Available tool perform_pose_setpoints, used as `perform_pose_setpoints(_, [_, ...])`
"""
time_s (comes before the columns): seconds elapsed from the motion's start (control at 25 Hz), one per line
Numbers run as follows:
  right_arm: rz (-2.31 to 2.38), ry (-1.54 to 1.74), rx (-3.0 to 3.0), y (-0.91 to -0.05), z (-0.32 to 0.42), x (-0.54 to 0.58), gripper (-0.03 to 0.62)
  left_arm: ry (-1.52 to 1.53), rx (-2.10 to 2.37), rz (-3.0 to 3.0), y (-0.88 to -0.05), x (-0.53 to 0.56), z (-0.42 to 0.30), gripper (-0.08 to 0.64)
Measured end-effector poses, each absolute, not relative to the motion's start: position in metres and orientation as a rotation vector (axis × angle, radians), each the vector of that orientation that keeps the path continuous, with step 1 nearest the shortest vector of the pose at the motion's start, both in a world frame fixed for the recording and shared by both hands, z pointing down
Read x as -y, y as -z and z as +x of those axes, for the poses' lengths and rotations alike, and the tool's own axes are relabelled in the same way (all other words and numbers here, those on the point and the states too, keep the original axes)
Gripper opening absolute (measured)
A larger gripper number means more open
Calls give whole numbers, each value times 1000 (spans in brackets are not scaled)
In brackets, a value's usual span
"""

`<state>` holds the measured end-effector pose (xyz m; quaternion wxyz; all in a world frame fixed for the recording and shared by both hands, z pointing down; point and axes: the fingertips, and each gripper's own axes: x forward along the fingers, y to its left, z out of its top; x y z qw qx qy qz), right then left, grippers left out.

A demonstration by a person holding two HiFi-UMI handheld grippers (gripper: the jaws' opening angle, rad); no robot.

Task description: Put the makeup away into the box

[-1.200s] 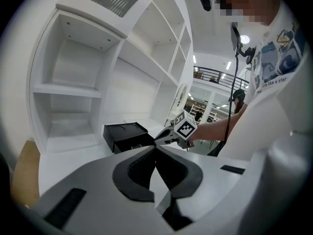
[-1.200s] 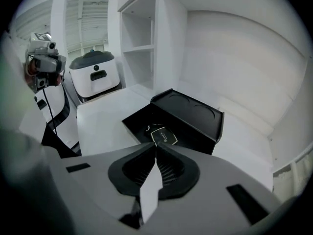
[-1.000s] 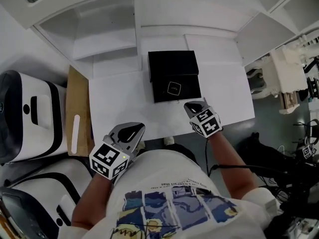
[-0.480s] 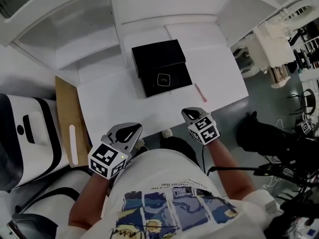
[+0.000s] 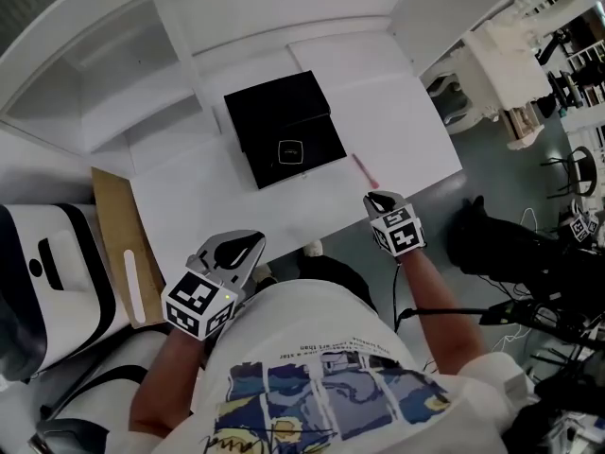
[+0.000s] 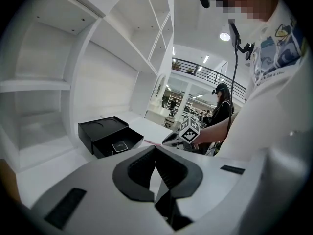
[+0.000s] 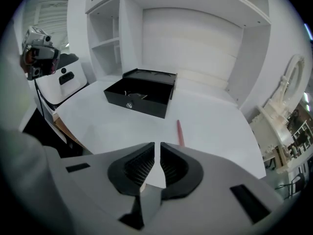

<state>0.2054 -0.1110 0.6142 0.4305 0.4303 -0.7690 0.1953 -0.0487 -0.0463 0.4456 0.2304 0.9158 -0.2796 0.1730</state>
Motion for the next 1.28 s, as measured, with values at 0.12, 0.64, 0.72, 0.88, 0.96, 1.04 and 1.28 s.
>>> perform_pose_setpoints(0.12, [1086,-481,1893,-623,224,126,41,-476,784,2510,-445,54,-39,14])
perform_pose_setpoints(0.64, [978,-496,1877,-662,242,163,97,-497,873,2446,-446,65,-8,14])
perform_pose_setpoints(0.72, [958,-509,1879,-669,242,165,97,-505,884,2442,-447,64,-3,14])
perform_pose_setpoints(0.88, [920,-533,1868,-677,242,170,95,-494,927,2418,-444,67,1,14])
perform_pose_setpoints(0.96, [905,-544,1873,-679,239,171,81,-502,934,2416,-444,67,3,14])
perform_pose_setpoints(1.04, [900,-560,1882,-681,237,169,64,-503,948,2412,-446,68,2,14])
perform_pose_setpoints(1.28, [922,-613,1892,-680,240,168,64,-497,965,2412,-443,66,6,14])
